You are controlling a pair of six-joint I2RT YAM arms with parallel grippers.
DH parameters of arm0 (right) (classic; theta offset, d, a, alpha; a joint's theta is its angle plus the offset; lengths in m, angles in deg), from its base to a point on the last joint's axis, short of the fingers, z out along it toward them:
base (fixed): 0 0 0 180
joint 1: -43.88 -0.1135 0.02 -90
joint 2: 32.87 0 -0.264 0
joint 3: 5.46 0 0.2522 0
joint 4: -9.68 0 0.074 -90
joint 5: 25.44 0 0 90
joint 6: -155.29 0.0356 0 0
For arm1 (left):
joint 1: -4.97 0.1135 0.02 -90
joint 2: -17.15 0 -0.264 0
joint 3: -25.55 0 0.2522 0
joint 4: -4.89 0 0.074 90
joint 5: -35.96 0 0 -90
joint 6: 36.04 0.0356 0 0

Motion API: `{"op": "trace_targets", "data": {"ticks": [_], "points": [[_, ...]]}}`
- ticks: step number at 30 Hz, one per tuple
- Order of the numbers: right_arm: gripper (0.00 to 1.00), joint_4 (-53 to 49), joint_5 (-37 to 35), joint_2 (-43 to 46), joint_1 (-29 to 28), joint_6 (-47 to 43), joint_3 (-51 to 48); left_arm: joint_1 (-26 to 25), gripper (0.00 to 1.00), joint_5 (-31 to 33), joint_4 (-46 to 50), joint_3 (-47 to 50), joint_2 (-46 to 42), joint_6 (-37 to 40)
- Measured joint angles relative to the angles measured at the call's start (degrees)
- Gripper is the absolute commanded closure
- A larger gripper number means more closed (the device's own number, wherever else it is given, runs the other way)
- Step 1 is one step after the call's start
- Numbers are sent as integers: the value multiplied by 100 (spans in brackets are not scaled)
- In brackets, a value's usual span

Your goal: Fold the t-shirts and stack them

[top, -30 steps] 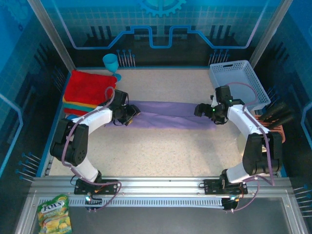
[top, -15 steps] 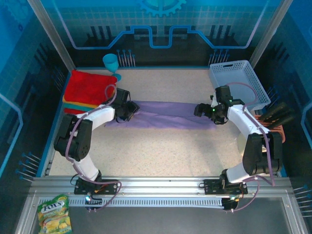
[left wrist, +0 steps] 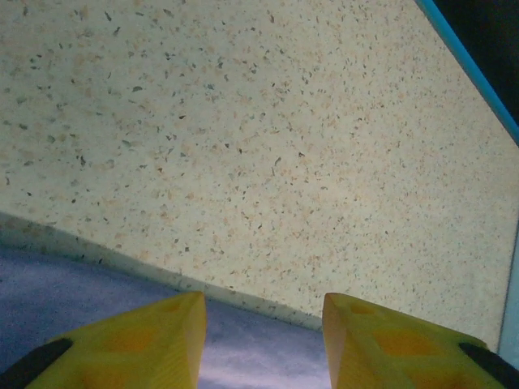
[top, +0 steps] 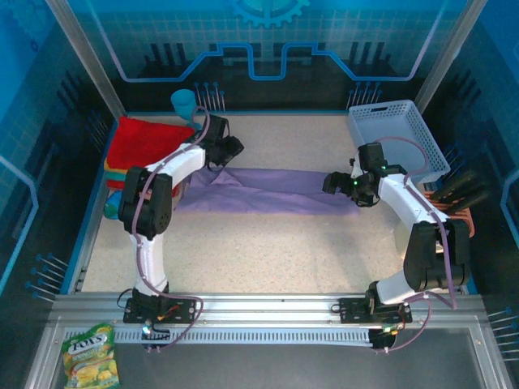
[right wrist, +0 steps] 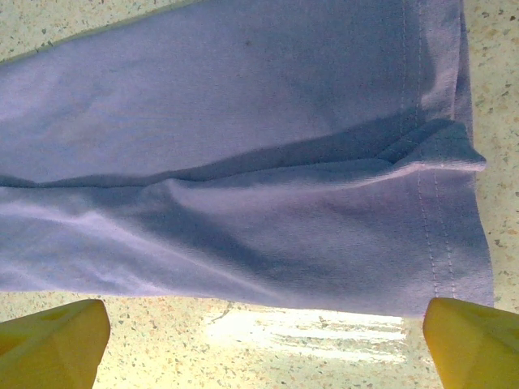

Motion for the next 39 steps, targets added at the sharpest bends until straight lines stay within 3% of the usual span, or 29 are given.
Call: {"op": "trace_targets", "data": {"ticks": [7, 12, 22, 30, 39], "points": [[0, -44, 11, 227, 4, -87, -13, 28, 52, 0, 852, 146, -527, 619], [0, -59, 87, 232, 7, -87, -13, 66, 49, 111, 1657, 20, -1038, 1558], [0, -72, 236, 232, 15, -87, -13, 131, 48, 164, 2627, -520, -734, 3296], [0, -74, 282, 232, 17, -90, -13, 131, 53, 61, 2813, -835, -28, 3532], [0, -74, 302, 232, 42, -90, -13, 125, 55, 44, 2900, -813, 68, 3303]]}}
